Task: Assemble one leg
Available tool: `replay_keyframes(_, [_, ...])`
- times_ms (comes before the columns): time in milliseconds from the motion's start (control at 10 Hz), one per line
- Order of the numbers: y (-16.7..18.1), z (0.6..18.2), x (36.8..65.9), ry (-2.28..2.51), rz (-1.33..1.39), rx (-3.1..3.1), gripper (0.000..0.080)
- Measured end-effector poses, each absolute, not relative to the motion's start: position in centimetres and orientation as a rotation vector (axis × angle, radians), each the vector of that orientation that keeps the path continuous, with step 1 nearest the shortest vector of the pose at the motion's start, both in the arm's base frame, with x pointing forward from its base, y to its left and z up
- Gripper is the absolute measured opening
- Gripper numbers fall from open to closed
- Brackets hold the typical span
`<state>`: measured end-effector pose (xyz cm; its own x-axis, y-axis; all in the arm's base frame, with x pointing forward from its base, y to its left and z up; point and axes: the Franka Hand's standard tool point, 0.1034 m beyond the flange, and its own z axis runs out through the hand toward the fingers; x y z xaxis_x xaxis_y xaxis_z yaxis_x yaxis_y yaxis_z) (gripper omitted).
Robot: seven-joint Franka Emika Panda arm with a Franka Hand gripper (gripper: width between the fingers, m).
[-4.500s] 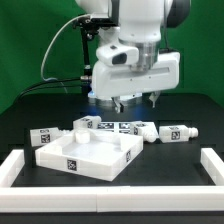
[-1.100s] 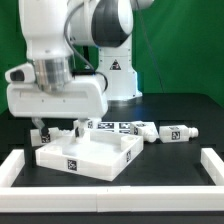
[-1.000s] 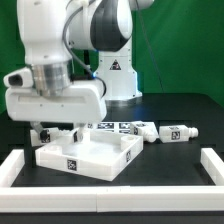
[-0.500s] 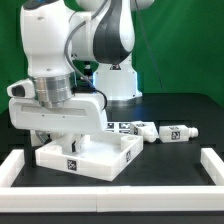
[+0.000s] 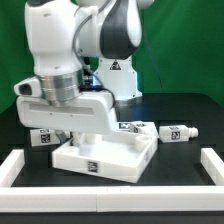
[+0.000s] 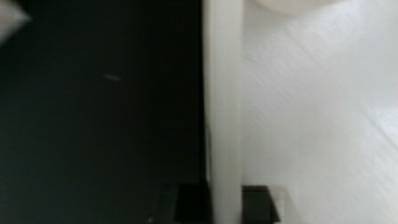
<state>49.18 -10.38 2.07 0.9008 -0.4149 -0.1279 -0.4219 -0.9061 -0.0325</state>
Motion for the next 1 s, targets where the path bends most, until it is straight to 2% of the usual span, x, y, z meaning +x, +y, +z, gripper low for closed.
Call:
replay_keyframes(200, [-8.4, 2.7, 52.8, 0.713, 0.192, -2.984, 0.0052])
replay_keyframes(400, [-7.4, 2.9, 53.8, 0.608, 0.154, -3.023, 0.0052])
replay_keyframes(500, [-6.6, 2.5, 54.6, 0.367, 0.082, -3.076, 0.0052])
replay_keyframes(600, [-7.7, 1.8, 54.2, 0.136, 0.027, -3.091, 0.0052])
replay_keyframes(1000, [-7.8, 1.5, 54.0, 0.159, 0.043, -3.086, 0.0054])
